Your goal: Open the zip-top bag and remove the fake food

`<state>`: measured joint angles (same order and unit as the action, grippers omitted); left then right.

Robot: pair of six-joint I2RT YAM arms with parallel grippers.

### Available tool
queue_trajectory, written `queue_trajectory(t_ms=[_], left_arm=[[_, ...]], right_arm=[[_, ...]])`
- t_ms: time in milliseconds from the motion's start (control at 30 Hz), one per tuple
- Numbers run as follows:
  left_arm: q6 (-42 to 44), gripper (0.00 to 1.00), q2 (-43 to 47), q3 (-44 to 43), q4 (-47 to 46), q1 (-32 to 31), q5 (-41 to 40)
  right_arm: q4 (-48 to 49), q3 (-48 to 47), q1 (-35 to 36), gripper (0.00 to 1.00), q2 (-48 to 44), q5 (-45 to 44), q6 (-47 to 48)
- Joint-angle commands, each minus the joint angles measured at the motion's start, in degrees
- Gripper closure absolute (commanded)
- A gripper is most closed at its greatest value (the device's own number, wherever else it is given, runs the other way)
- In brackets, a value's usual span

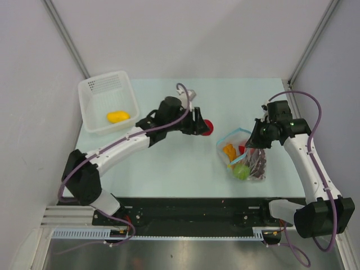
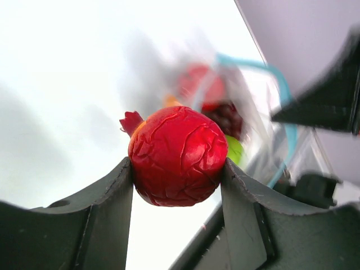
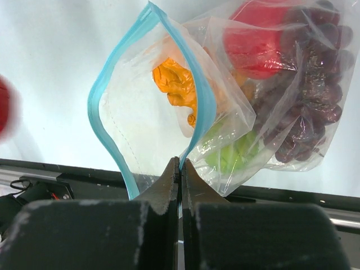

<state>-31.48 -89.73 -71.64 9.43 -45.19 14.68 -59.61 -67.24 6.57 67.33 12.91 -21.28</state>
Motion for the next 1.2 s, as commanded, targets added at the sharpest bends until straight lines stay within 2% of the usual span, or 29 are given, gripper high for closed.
queue_trajectory(t_ms=[0,200,233,333,533,733,967,1100,1133,1167], left_arm=[[0.89,1.0,7.89,1.5,0.67,8.08,-1.58],[-1.12,1.0,9.23,2.91,2.26,24.95,-1.76],[-1.38,1.0,8.62,2.47,2.52,29.41,-1.67],[-2.26,1.0,6.08,0.98,2.7,36.98,-1.76],[-3.14,1.0,-1.31,-5.34,5.67,47.62,-5.7],[-6.13,0.99,-12.99,-13.5,8.66,52.48,-6.42],[-7.89,0.92,-26.54,-26.79,17.37,52.92,-9.05],[-7.89,0.76,-30.06,-31.28,20.8,52.92,-10.98],[-7.63,0.65,-30.58,-32.07,21.5,52.84,-11.42],[-7.45,0.61,-30.85,-32.34,21.77,52.92,-11.6]], right_arm=[[1.43,-1.49,-0.15,1.0,0.87,-0.43,1.15],[2.93,-1.49,0.11,1.0,1.93,0.63,0.98],[3.19,-1.49,0.2,1.0,1.93,0.63,0.8],[3.8,-1.49,0.37,1.0,2.28,0.72,0.1],[5.47,-1.49,0.9,1.0,3.68,0.45,-0.78],[6.26,-1.49,0.82,1.0,4.56,-0.78,-0.96],[7.49,-1.66,0.55,1.0,5.26,-0.6,-1.05],[7.41,-2.54,0.29,1.0,6.5,-0.25,-0.78],[7.23,-2.8,0.29,1.0,6.76,-0.25,-0.78],[7.32,-2.98,0.29,1.0,6.85,-0.25,-0.7]])
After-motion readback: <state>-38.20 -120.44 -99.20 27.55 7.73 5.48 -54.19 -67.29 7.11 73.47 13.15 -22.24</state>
